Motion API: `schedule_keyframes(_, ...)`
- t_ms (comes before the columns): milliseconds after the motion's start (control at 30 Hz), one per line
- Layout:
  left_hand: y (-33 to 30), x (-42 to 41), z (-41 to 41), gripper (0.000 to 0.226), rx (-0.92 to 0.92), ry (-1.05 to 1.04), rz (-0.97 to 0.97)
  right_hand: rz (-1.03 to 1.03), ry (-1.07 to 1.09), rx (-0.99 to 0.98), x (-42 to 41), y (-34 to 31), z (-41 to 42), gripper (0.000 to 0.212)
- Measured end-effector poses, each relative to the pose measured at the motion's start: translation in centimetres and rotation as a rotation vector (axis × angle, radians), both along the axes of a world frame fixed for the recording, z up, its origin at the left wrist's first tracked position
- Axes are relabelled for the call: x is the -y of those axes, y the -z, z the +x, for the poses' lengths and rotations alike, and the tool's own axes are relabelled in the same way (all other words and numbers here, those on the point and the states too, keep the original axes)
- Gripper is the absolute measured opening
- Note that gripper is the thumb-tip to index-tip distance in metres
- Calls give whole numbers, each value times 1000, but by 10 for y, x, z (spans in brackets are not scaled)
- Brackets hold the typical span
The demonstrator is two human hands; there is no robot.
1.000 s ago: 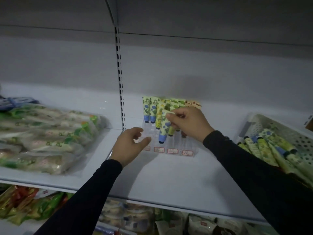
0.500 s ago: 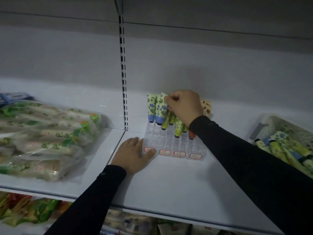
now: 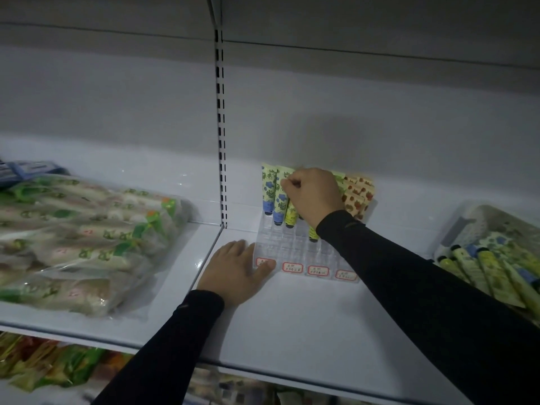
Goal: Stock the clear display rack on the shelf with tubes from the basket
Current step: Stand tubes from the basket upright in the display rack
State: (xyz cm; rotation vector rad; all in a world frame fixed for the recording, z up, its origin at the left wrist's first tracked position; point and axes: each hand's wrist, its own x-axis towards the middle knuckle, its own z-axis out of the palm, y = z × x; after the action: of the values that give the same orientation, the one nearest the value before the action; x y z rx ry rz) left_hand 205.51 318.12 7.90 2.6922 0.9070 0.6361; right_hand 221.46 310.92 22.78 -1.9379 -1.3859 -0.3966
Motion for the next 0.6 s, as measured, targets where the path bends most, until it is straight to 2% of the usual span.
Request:
schedule_keyframes(167, 2, -1, 0, 54, 20, -1, 5, -56, 30, -21, -2, -10, 2, 25)
schedule_keyframes(467, 2, -2, 0, 60, 24, 11, 8, -129, 41, 55, -7, -20, 4, 48)
schedule_keyframes(600, 1, -2, 0, 61, 31, 9, 4, -132, 22, 53, -7, -20, 6, 46)
